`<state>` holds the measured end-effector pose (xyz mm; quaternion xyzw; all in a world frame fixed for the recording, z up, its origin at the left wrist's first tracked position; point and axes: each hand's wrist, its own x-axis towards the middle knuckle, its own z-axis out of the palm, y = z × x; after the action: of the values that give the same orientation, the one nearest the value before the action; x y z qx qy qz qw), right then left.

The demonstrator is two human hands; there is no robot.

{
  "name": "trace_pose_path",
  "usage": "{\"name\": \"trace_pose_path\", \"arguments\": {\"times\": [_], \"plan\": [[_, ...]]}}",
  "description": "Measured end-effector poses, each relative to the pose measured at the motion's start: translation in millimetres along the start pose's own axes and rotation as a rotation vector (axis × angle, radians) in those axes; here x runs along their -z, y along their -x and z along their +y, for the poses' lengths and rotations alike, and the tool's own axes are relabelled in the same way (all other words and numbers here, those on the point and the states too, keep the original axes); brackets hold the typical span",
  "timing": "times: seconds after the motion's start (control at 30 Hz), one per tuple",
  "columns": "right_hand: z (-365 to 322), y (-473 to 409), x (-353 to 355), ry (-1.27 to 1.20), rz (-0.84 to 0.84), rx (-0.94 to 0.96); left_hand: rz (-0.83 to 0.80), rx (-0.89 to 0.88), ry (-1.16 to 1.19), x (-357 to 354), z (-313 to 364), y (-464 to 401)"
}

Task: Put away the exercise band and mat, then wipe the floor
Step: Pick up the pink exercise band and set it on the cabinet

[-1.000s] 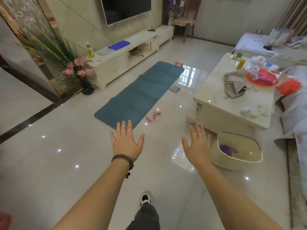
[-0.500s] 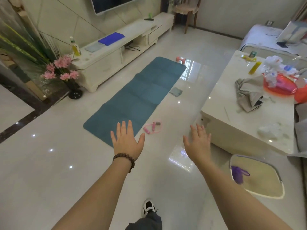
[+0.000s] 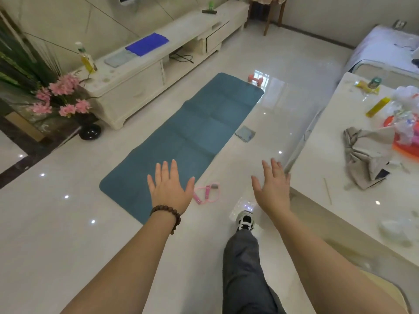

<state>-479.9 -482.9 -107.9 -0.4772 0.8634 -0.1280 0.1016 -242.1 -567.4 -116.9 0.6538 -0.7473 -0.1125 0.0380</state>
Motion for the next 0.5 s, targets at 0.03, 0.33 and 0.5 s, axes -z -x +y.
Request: {"name": "trace_pose_path", "arguments": {"times": [0.03, 0.33, 0.5], "plan": [[3, -26, -4, 0.004, -0.015, 0.006, -0.001, 0.015, 0.0, -7, 7, -20], [24, -279, -39, 0.116, -0.228, 0.148, -0.09, 0.261, 0.018, -61, 97, -207], [17, -368, -63, 0.139, -0.309, 0.227, -0.17, 0.367, 0.035, -88, 118, -267]]}}
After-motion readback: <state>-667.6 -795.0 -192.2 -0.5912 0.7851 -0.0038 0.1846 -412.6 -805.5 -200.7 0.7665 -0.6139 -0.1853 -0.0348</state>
